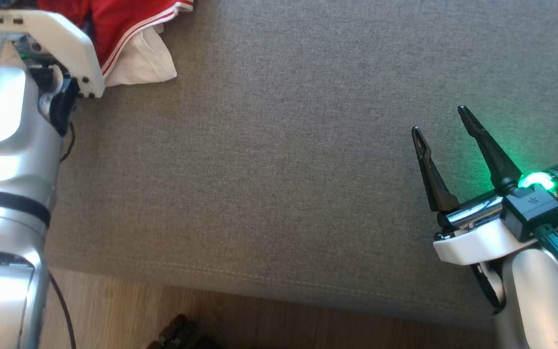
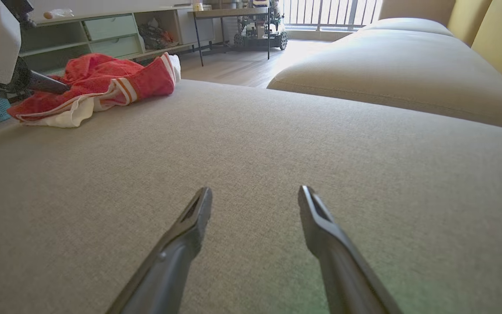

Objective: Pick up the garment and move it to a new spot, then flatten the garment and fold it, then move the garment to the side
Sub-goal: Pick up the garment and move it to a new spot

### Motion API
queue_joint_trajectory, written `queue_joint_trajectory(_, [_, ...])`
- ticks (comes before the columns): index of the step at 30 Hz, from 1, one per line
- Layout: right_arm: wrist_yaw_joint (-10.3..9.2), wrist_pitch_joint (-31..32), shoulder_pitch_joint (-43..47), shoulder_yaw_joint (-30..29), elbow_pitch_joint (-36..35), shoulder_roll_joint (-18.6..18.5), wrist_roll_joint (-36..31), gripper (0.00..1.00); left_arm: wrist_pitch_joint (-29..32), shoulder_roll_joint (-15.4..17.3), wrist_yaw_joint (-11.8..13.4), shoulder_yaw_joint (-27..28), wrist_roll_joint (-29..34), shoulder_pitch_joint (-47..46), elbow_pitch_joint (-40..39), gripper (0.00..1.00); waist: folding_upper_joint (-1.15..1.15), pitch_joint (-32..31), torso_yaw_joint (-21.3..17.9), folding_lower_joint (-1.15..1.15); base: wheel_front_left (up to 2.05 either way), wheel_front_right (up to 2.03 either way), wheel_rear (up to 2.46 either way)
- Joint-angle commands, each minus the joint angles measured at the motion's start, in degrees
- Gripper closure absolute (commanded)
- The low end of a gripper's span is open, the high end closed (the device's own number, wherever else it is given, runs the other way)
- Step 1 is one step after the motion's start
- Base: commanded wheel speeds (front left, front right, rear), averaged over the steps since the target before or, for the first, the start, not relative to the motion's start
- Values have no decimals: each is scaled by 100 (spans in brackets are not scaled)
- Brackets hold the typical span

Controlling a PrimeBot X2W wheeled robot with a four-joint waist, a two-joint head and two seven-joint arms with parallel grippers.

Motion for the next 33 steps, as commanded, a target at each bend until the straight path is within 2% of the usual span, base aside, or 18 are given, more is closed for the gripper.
queue_joint_trajectory(1, [-2,-52,-50,136,-141,25,44,0,-356,257,-31,66,-61,23,-173,100,0,-89,-15,0,0,0,0])
queue_joint_trajectory(6, [-2,-52,-9,105,-55,59,128,0,-1631,385,-48,63,-96,144,-461,100,0,-396,-27,0,0,0,0])
queue_joint_trajectory(9, [-2,-52,23,147,6,110,220,0,-1851,436,12,84,-45,270,-728,100,0,-665,-51,0,0,0,0])
queue_joint_trajectory(17, [-2,-52,163,222,95,217,395,0,-1883,561,77,243,125,961,-2239,100,0,-1378,-219,0,0,0,0])
queue_joint_trajectory(22, [-2,-52,257,198,101,238,492,0,-1884,564,67,229,190,1264,-2898,100,0,-1662,-403,0,0,0,0])
queue_joint_trajectory(26, [-2,-52,298,160,31,243,685,0,-1867,558,54,159,184,1456,-3397,100,0,-1886,-702,0,0,0,0])
queue_joint_trajectory(33, [-2,-52,339,138,-177,244,1001,0,-1282,461,91,13,54,1666,-4394,100,0,-2084,-1491,0,0,0,0])
